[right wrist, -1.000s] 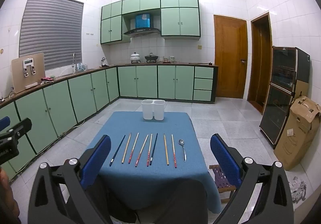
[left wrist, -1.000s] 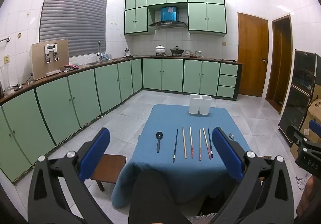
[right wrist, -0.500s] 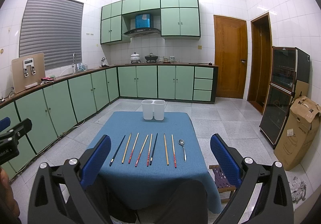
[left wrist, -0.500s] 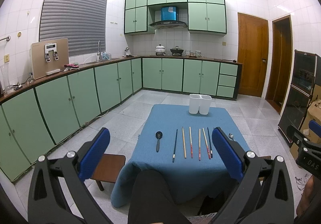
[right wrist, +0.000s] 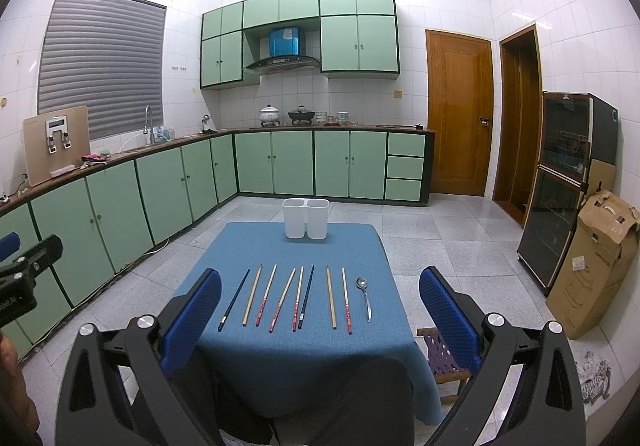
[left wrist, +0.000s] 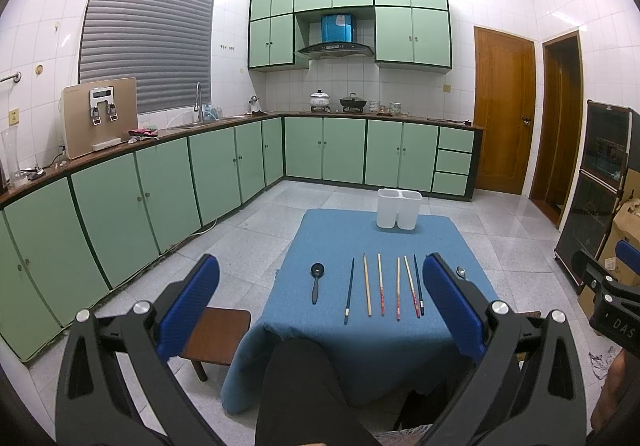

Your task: Organize utensils

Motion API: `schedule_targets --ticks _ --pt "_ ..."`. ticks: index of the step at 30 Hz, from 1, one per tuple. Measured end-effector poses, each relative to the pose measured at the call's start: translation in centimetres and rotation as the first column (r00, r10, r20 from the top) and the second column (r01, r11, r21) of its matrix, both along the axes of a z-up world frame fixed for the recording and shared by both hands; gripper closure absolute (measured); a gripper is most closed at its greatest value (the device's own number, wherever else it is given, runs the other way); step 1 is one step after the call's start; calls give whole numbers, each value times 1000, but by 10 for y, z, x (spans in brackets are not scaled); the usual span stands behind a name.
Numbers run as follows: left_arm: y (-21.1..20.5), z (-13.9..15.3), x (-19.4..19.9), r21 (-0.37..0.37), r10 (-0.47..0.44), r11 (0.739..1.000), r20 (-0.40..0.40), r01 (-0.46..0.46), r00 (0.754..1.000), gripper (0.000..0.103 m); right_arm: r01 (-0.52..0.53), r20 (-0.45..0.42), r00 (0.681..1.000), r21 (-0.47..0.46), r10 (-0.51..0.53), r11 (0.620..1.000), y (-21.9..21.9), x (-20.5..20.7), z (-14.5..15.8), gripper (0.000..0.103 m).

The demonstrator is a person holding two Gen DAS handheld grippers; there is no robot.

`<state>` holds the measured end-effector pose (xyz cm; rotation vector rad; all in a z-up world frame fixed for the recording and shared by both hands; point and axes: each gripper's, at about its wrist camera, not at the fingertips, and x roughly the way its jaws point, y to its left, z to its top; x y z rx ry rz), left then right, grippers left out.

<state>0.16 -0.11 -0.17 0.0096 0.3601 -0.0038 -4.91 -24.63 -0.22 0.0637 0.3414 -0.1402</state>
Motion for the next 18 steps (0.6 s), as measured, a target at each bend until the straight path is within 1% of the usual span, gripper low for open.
schedule_targets --ticks 16,18 --pt "-2 4 -3 -3 -2 1000 2 2 1000 5 3 1 1000 -2 -3 1000 1 2 -1 6" --pt "-1 4 -3 -4 -2 1000 1 2 1000 5 2 1 1000 -1 -2 1000 -2 4 -5 6"
